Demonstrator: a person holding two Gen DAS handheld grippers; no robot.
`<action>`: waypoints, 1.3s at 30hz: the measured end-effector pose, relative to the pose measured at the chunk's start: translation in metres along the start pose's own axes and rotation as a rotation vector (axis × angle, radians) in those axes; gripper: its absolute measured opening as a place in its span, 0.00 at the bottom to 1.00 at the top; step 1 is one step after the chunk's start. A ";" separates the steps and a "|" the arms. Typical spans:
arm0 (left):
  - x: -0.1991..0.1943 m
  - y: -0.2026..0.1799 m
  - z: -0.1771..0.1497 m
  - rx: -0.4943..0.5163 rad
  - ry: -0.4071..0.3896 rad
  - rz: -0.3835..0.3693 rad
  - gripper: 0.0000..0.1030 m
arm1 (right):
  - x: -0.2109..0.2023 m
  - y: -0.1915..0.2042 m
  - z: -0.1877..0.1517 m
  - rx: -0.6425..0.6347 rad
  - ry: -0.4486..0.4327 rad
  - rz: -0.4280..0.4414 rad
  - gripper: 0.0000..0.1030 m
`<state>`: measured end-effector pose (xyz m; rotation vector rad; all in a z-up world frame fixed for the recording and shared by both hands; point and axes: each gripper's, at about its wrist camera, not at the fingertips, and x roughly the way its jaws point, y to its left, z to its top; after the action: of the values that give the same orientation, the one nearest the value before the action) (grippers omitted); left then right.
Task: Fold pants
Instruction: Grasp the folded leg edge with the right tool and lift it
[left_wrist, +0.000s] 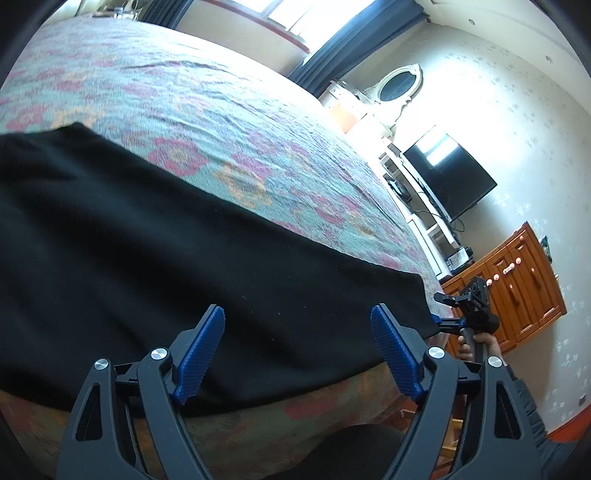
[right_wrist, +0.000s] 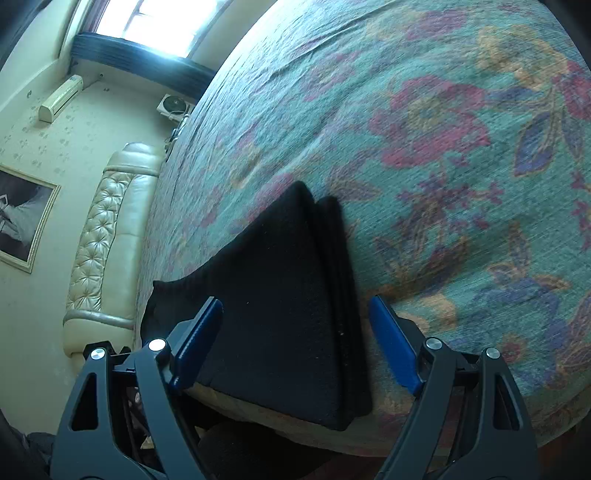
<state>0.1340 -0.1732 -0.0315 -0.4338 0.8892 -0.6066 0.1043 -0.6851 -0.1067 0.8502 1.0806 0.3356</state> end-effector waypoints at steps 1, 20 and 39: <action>0.000 0.000 0.003 0.027 0.000 0.017 0.82 | 0.004 0.004 -0.001 -0.022 0.026 -0.007 0.80; 0.021 0.058 0.022 -0.044 0.071 0.083 0.82 | -0.001 -0.030 0.000 0.075 0.048 0.070 0.18; 0.035 0.042 0.024 0.008 0.098 0.075 0.83 | -0.016 0.085 -0.011 -0.038 -0.083 -0.033 0.13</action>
<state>0.1832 -0.1622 -0.0629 -0.3643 0.9918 -0.5662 0.1001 -0.6347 -0.0352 0.8045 1.0068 0.2896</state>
